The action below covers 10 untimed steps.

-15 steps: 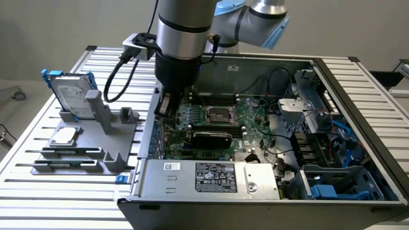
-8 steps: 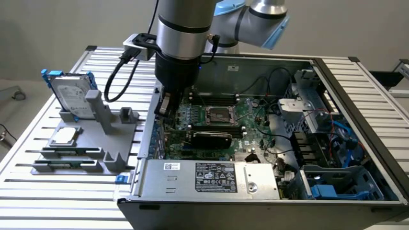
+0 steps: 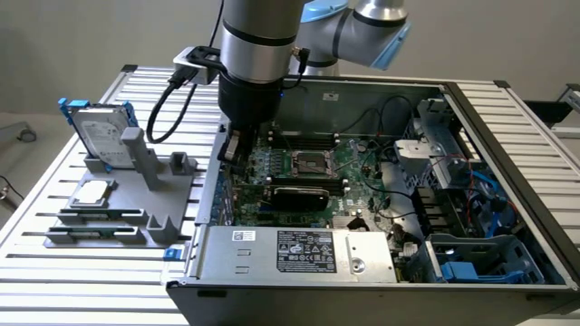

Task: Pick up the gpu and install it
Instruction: 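Press down on the gpu until it lock into place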

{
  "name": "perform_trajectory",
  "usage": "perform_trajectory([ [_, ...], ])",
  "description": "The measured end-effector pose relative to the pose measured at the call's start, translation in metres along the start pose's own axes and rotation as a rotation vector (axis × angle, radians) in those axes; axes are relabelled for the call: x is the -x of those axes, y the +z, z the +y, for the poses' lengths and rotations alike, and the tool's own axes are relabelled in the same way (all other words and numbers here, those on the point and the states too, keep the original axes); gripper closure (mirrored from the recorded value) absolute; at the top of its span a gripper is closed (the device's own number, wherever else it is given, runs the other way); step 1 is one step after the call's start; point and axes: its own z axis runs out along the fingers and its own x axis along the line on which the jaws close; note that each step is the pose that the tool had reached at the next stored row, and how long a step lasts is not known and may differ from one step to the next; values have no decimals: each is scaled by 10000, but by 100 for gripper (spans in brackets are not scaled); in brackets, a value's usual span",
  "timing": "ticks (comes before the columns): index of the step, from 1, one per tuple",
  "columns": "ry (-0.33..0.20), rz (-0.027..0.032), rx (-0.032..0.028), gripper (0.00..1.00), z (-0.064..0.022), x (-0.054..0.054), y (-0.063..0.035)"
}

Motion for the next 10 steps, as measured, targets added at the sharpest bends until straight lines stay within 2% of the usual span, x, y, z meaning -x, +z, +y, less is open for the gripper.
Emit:
perform_trajectory([
  [10, 20, -3, 4, 89, 15, 5, 1],
])
